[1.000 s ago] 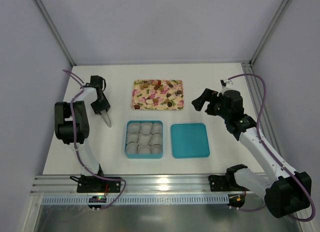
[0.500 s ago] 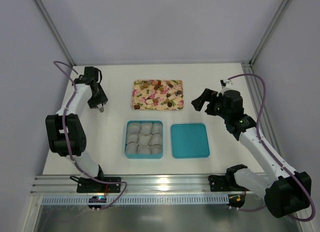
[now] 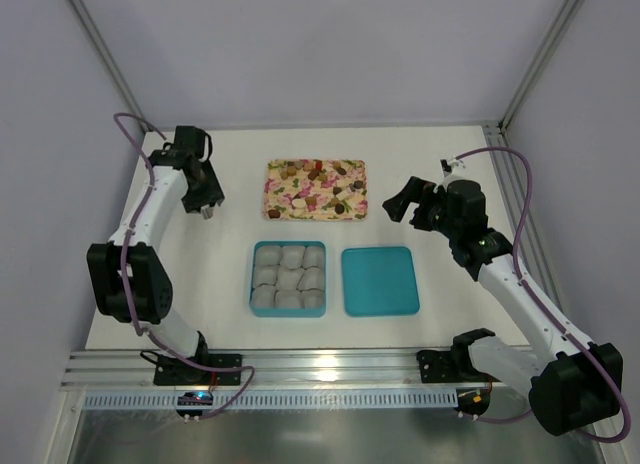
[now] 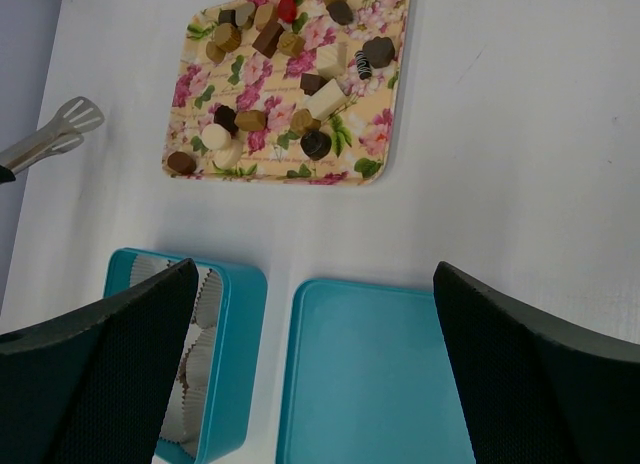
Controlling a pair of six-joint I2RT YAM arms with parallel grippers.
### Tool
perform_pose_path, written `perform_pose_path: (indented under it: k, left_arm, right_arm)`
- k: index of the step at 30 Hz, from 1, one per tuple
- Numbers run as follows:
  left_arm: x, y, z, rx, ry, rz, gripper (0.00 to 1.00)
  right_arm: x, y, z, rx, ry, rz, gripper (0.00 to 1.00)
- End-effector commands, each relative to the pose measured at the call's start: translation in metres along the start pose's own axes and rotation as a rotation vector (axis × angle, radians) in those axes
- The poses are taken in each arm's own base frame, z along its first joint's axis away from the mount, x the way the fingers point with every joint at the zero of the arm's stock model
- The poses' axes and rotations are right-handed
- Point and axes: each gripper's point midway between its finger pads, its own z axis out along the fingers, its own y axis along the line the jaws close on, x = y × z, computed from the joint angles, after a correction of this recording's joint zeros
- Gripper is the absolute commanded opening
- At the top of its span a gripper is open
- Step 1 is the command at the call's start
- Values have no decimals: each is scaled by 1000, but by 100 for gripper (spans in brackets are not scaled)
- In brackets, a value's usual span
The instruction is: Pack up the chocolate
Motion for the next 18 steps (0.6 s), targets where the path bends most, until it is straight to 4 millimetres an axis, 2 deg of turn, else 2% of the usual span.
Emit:
perform_pose_path:
  k: [1, 6, 9, 14, 18]
  left_arm:
    - [-12, -11, -32, 62, -56, 36, 49]
    - [-15, -26, -50, 101, -76, 73, 48]
    - [-9, -39, -59, 127, -68, 110, 48]
    - [-4, -70, -77, 176, -71, 186, 47]
    - [11, -102, -89, 233, -56, 253, 47]
  right_arm:
    - [-14, 9, 1, -31, -41, 0, 100]
    - [-14, 9, 1, -28, -42, 0, 100]
    - [-15, 8, 2, -24, -41, 0, 100]
    - [-16, 8, 2, -16, -34, -5, 100]
    - [-17, 8, 2, -17, -34, -3, 100]
